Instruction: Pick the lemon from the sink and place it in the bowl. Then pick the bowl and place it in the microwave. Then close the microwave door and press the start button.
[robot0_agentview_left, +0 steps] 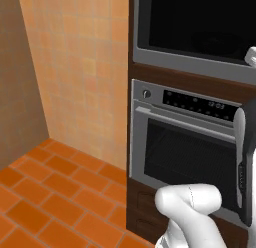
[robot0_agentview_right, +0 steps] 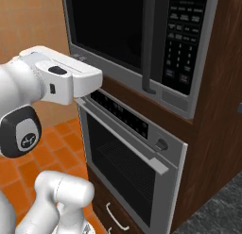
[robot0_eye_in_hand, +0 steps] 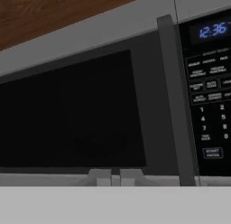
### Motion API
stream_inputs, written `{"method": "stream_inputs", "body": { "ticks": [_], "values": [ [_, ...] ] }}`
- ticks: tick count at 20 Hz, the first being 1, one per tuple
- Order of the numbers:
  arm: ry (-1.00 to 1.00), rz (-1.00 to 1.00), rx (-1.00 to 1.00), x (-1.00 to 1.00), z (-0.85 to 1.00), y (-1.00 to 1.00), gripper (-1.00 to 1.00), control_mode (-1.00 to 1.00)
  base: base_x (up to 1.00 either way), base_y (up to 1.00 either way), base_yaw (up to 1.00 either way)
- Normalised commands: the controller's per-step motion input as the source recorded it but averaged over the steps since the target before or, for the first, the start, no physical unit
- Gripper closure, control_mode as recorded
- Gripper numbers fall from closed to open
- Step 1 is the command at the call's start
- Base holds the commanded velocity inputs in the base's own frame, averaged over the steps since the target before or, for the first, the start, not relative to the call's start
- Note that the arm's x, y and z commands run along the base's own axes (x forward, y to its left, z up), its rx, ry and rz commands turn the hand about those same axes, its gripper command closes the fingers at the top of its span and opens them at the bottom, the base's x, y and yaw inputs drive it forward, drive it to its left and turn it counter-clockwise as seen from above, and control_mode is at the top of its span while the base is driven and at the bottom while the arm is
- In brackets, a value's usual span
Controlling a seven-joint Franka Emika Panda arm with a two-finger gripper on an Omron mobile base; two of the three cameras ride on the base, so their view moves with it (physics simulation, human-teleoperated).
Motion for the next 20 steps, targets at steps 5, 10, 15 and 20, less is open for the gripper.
{"method": "stream_inputs", "body": {
  "ticks": [5, 10, 15, 20],
  "values": [
    [0.00, 0.00, 0.00, -0.22, 0.00, -0.35, 1.00, -1.00, 0.00, 0.00, 0.00],
    [0.00, 0.00, 0.00, 0.00, 0.00, -0.37, 1.00, -1.00, 0.00, 0.00, 0.00],
    [0.00, -0.06, 0.00, 0.00, 0.00, -0.26, 1.00, -1.00, 0.00, 0.00, 0.00],
    [0.02, -0.19, -0.05, 0.00, 0.00, 0.00, 1.00, -1.00, 0.00, 0.00, 0.00]
  ]
}}
